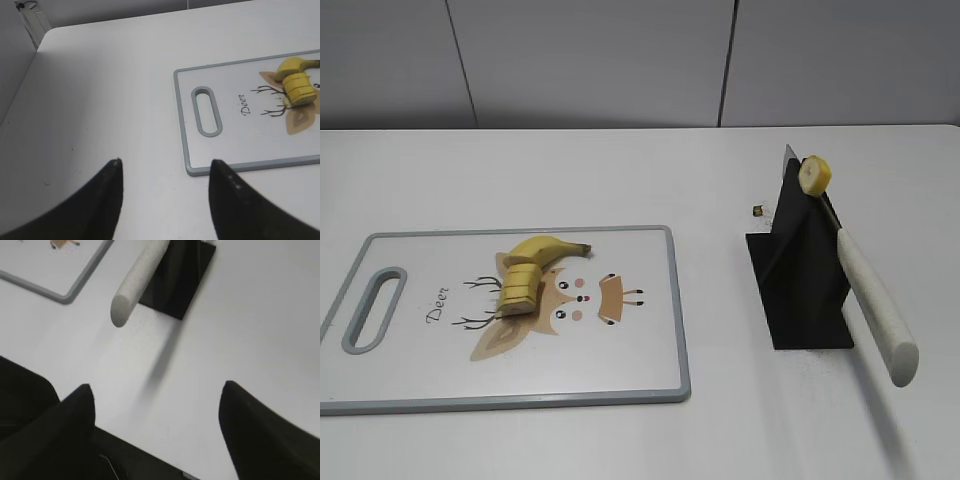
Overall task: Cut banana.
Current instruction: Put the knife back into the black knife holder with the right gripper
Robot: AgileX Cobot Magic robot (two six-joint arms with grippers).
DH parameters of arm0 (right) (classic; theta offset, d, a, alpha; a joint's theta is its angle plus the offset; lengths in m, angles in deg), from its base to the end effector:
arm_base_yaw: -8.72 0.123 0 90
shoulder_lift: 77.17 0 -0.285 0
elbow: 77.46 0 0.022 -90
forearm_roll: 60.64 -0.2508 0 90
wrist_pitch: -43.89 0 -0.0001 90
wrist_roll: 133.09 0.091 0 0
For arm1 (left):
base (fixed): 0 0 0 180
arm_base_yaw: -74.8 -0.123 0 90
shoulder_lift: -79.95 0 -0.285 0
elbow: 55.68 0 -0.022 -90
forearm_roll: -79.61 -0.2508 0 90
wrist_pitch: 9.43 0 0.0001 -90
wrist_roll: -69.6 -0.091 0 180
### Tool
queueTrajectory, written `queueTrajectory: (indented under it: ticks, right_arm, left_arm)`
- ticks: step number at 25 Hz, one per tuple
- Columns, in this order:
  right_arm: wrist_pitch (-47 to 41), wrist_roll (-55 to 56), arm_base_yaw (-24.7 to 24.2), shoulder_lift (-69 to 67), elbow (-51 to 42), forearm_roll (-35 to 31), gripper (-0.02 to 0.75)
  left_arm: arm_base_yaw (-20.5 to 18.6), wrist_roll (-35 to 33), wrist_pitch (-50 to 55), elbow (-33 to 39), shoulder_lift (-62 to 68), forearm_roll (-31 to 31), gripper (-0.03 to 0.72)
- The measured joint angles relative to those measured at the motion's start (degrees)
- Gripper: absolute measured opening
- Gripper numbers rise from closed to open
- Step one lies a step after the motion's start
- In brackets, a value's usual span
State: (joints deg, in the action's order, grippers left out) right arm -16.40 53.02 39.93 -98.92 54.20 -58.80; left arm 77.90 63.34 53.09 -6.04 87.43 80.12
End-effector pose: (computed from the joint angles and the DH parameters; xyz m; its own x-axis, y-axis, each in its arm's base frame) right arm 0.0294 0.0148 0.2757 -0.5969 -0.2558 -0.7604 -0.4476 0.8928 0.0510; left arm -0.0049 -0.0005 0.2696 -0.4847 0.1314 -0.8648 0.1124 0.9898 0.0873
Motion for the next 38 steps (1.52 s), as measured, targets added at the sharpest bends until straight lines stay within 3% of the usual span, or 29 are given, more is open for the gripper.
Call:
queueTrajectory:
  ticks: [7, 18, 21, 31, 38]
  right_arm:
    - [0.14, -0.05, 0.00, 8.79, -0.11, 0.05, 0.567]
    - [0.19, -0.05, -1.60, 11.47, -0.13, 0.05, 0.516]
    - [0.19, -0.05, -5.19, 13.54, -0.13, 0.05, 0.512]
    - [0.19, -0.10, -26.73, 14.32, -0.13, -0.58, 0.510]
    - [0.19, -0.10, -28.49, 14.32, -0.13, -0.71, 0.510]
  left_arm:
    - [0.00, 0.00, 0.00, 0.00, 0.00, 0.00, 0.509]
    - [0.00, 0.00, 0.00, 0.00, 0.00, 0.00, 0.495]
    - [0.00, 0.00, 0.00, 0.00, 0.00, 0.00, 0.492]
    - [-0.02, 0.00, 0.00, 0.00, 0.00, -0.01, 0.493]
    - [-0.02, 0.00, 0.00, 0.00, 0.00, -0.01, 0.493]
